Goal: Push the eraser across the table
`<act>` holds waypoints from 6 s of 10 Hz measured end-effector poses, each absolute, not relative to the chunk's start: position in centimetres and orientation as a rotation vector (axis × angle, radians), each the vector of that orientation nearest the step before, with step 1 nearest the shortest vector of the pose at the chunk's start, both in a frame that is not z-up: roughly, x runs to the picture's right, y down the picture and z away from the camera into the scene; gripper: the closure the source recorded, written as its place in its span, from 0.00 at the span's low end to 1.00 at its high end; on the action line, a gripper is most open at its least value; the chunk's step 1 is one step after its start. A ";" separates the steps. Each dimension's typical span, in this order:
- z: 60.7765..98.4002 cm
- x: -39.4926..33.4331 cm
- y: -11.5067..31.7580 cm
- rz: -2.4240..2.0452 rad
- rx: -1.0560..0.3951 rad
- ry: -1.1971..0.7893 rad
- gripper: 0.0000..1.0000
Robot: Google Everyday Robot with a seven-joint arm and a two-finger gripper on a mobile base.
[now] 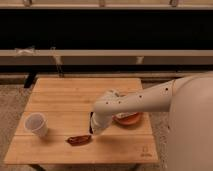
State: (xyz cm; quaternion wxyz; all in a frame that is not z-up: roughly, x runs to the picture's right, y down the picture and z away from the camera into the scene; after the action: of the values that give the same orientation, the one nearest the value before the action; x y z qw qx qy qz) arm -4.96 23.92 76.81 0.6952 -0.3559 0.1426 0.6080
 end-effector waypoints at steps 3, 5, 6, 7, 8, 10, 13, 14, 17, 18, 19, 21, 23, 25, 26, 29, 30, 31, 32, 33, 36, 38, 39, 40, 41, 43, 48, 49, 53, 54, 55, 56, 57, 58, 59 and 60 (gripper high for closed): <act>77.0 -5.2 25.0 1.343 -0.819 0.334 1.00; 77.3 -5.5 25.7 1.330 -0.832 0.348 1.00; 77.7 -5.6 26.1 1.326 -0.839 0.354 1.00; 78.0 -5.6 26.3 1.323 -0.842 0.363 1.00; 78.4 -5.6 26.5 1.324 -0.846 0.370 1.00; 79.1 -5.4 26.6 1.327 -0.847 0.382 1.00; 80.1 -4.9 25.6 1.343 -0.837 0.382 1.00; 80.5 -4.9 25.2 1.345 -0.833 0.379 1.00; 81.6 -4.9 23.5 1.350 -0.816 0.365 1.00; 82.0 -5.0 23.0 1.350 -0.809 0.361 1.00; 82.5 -5.2 22.4 1.349 -0.804 0.355 1.00; 83.1 -5.6 21.3 1.345 -0.794 0.344 1.00; 84.3 -5.8 19.6 1.348 -0.779 0.338 1.00; 85.0 -6.4 18.5 1.343 -0.775 0.331 1.00; 85.4 -6.5 18.0 1.343 -0.770 0.330 1.00; 86.5 -8.3 16.0 1.327 -0.762 0.319 1.00; 86.8 -8.6 15.4 1.324 -0.756 0.317 1.00; 87.1 -8.8 15.0 1.321 -0.752 0.319 1.00; 87.5 -9.8 14.4 1.311 -0.751 0.312 1.00; 87.8 -10.7 14.0 1.301 -0.749 0.309 1.00; 88.7 -11.3 13.0 1.293 -0.738 0.314 1.00; 89.3 -11.6 12.8 1.286 -0.734 0.320 1.00; 89.7 -11.6 12.7 1.286 -0.734 0.328 1.00; 90.1 -11.6 12.6 1.286 -0.731 0.332 1.00; 90.5 -11.5 12.4 1.287 -0.726 0.335 1.00; 91.0 -11.4 12.3 1.287 -0.720 0.340 1.00; 91.7 -11.2 11.7 1.293 -0.710 0.341 1.00; 91.8 -11.1 11.4 1.299 -0.707 0.341 1.00; 93.6 -9.6 8.9 1.336 -0.680 0.329 1.00; 93.7 -9.5 8.7 1.341 -0.678 0.328 1.00; 93.8 -9.4 8.5 1.350 -0.675 0.323 1.00; 93.9 -9.4 8.2 1.358 -0.671 0.317 1.00; 93.9 -9.4 7.9 1.364 -0.668 0.312 1.00; 94.0 -9.4 7.6 1.369 -0.663 0.305 1.00; 94.1 -9.4 7.4 1.372 -0.660 0.300 1.00; 94.2 -9.5 7.1 1.376 -0.655 0.294 1.00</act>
State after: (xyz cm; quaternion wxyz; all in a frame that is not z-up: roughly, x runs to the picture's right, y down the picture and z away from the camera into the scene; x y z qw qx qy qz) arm -9.48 7.08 94.22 0.7139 -0.2956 0.1325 0.6209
